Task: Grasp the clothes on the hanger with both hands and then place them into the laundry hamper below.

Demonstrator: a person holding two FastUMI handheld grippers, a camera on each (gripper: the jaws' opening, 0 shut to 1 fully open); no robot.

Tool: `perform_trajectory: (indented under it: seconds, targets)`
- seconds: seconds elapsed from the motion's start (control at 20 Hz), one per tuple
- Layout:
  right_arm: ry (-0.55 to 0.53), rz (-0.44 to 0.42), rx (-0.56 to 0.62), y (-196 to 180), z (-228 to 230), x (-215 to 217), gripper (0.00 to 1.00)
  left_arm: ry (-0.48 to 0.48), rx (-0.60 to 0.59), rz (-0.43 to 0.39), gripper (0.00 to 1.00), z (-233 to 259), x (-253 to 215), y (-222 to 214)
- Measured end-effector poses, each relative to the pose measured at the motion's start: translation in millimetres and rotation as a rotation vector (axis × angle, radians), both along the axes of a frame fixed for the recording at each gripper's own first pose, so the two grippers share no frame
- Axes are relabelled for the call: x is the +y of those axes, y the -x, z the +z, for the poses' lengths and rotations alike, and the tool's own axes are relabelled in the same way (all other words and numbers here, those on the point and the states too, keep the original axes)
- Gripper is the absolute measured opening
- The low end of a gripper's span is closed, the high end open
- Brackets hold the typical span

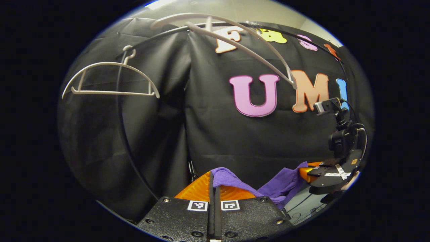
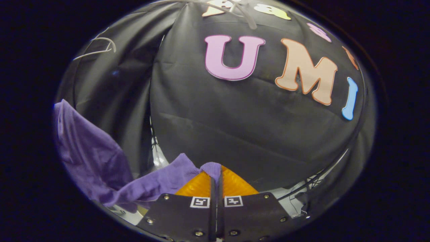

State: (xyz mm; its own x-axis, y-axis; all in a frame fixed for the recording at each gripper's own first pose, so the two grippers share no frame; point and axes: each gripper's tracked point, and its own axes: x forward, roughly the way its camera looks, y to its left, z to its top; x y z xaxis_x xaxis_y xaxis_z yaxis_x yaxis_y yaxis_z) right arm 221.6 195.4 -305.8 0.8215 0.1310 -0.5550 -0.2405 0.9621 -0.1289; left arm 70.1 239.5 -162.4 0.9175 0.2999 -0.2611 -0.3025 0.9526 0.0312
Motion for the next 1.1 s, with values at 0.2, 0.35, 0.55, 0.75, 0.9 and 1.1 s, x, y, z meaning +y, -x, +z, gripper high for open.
perform_trajectory:
  seconds: [0.2, 0.35, 0.55, 0.75, 0.9, 1.1]
  targets:
    - [-0.011, 0.043, 0.045, 27, -13, 17, 0.01, 0.068, 0.07, -0.051, 0.0, -36, -25, -7]
    - [-0.011, 0.076, 0.071, 40, -21, 26, 0.01, 0.134, 0.121, -0.059, 0.0, -59, -34, -10]
    - [0.001, 0.112, 0.104, 54, -31, 33, 0.01, 0.205, 0.179, -0.066, 0.02, -84, -41, -5]
    - [0.017, 0.133, 0.153, 62, -42, 33, 0.01, 0.249, 0.232, -0.079, 0.09, -105, -50, 3]
    - [0.028, 0.155, 0.198, 72, -53, 33, 0.02, 0.257, 0.244, -0.087, 0.36, -109, -52, 7]
    - [0.035, 0.176, 0.256, 93, -68, 35, 0.02, 0.221, 0.206, -0.109, 0.39, -94, -54, -1]
